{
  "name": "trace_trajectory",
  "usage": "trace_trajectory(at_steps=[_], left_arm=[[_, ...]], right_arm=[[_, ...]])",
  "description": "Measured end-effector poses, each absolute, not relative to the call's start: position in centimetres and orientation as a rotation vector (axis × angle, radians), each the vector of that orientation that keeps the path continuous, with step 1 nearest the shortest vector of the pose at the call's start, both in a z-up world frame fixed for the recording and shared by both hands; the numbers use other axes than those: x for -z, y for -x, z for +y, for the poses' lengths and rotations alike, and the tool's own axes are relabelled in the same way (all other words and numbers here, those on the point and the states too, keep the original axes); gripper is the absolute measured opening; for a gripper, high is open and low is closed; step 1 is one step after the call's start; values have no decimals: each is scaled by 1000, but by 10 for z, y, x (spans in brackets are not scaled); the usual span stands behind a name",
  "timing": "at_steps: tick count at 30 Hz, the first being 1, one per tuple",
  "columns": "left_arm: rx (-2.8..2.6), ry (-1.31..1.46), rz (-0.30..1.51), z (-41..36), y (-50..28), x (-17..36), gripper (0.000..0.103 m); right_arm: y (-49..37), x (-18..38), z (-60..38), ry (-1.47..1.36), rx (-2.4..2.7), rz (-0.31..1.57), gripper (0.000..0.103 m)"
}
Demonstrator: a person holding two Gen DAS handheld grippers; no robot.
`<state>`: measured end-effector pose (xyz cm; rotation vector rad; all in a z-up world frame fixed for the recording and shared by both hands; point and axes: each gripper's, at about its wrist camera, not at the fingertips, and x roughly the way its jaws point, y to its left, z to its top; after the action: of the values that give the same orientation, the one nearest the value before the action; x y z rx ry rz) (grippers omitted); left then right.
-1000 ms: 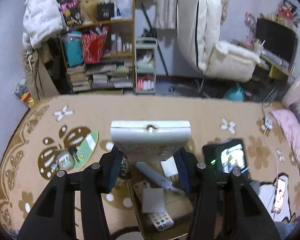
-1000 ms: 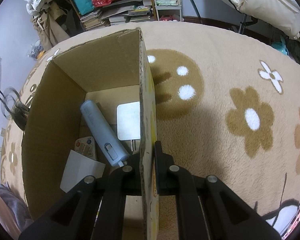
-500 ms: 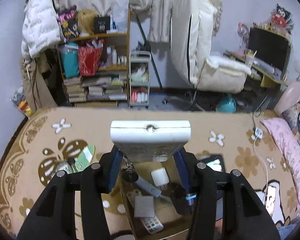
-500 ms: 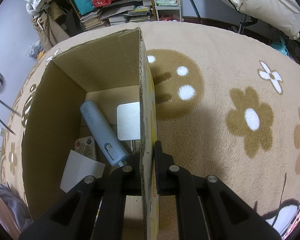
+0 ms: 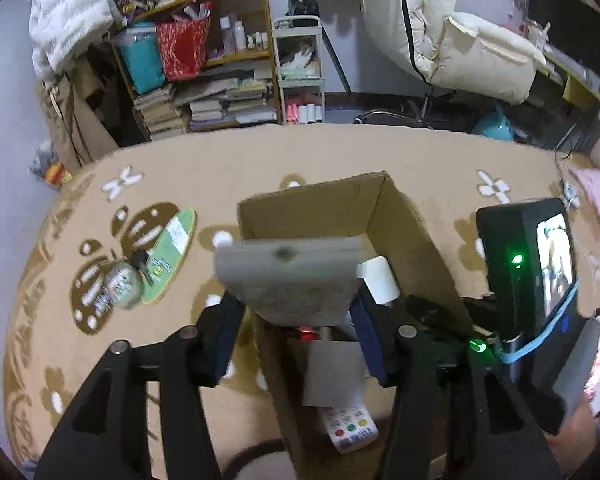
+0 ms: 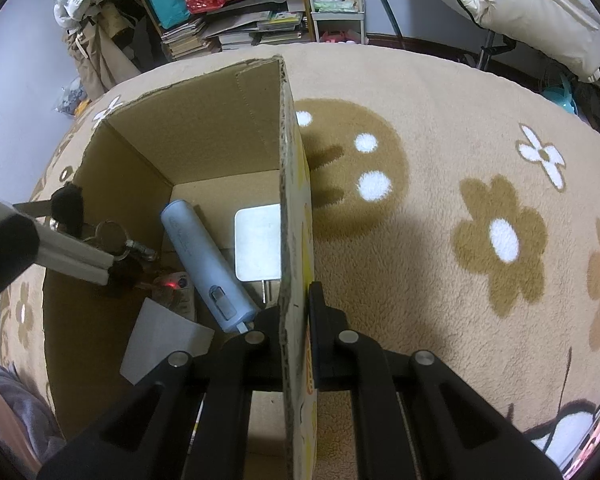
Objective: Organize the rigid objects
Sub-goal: 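Release the white rectangular device into the box with the left tool, then return the left tool to the items and grasp the clear 'Cheers' case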
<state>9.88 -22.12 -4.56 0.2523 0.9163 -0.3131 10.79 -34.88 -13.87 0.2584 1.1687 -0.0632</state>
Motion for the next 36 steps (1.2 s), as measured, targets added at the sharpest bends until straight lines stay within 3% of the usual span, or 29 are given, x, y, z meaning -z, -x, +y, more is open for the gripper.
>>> trace_trajectory(at_steps=[5, 9, 22, 36], left_arm=[[314, -205, 839, -204, -98, 22, 89], [245, -189, 786, -173, -112, 8, 101], [67, -146, 932, -56, -215, 62, 102], [-11, -90, 1121, -24, -290, 159, 100]], right_arm=[[-108, 138, -347, -253, 66, 1169, 9], [-110, 137, -350, -253, 67, 1168, 9], [-106, 138, -344, -230, 69, 1167, 8], [-106, 140, -343, -239, 65, 1167, 8]])
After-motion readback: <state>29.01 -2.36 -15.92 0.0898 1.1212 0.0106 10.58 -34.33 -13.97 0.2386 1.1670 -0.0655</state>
